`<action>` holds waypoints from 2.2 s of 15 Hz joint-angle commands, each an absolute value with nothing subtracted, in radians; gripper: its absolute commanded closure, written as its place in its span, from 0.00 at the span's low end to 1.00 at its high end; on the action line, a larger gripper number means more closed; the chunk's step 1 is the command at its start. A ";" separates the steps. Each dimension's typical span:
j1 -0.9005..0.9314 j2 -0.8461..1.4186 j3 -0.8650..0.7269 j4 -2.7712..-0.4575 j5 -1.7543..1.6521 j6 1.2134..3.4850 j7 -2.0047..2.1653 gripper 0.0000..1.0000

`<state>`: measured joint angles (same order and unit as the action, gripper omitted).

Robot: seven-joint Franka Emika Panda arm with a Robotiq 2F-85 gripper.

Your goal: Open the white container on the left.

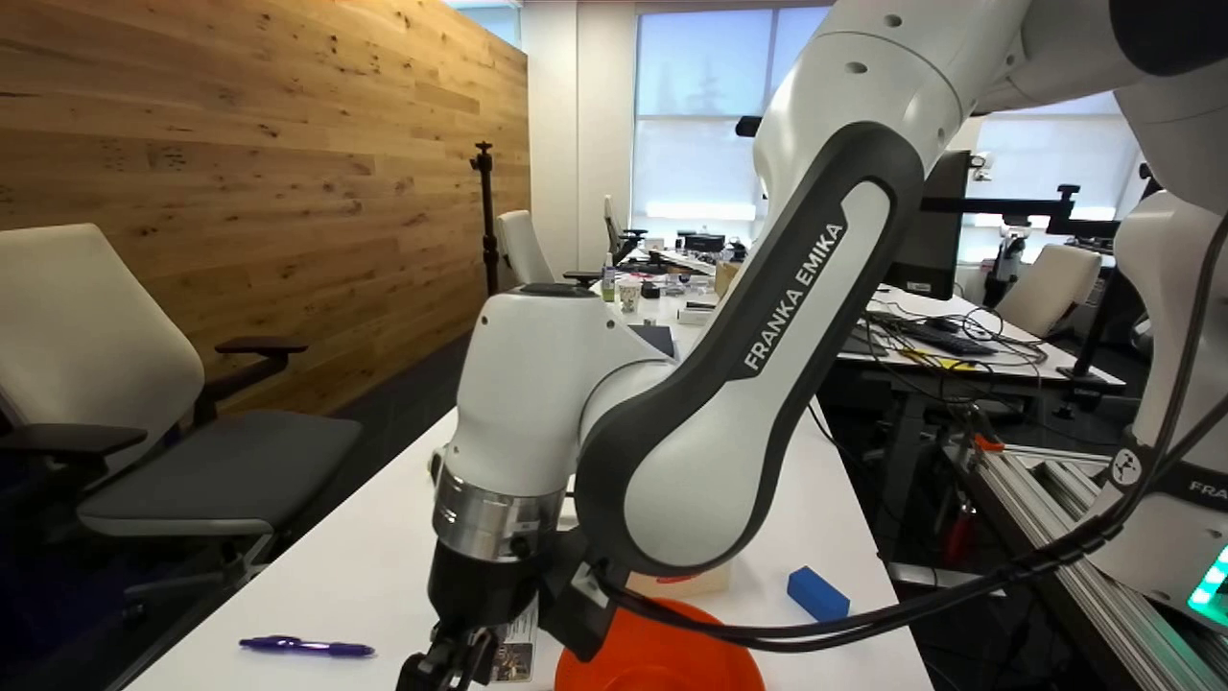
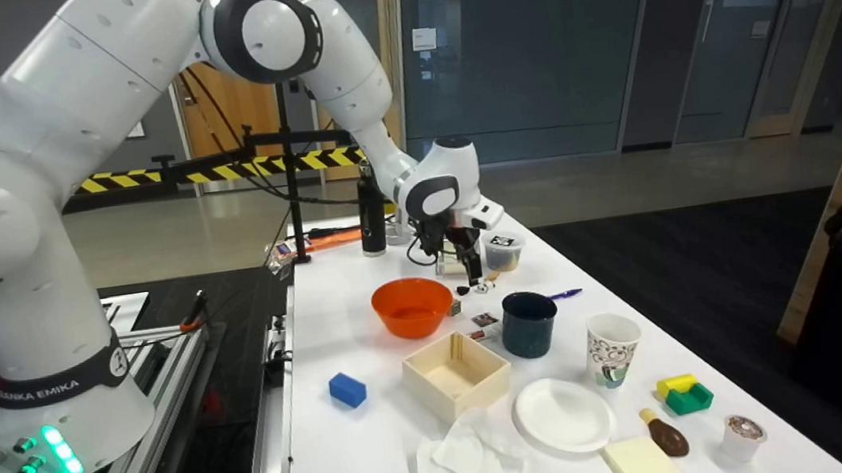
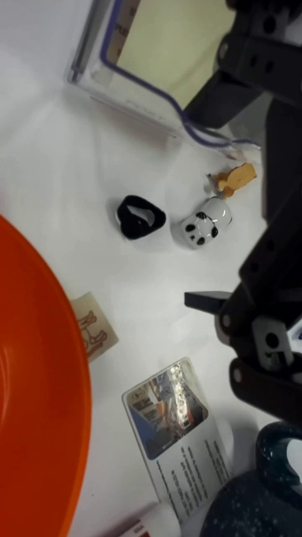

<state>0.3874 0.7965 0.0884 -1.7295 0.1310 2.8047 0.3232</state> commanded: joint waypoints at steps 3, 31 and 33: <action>0.444 0.730 0.015 -1.774 0.074 2.723 0.368 0.00; 0.475 0.469 -0.026 -1.883 -0.017 2.607 0.439 0.00; 0.472 0.431 -0.030 -1.885 -0.051 2.539 0.465 0.00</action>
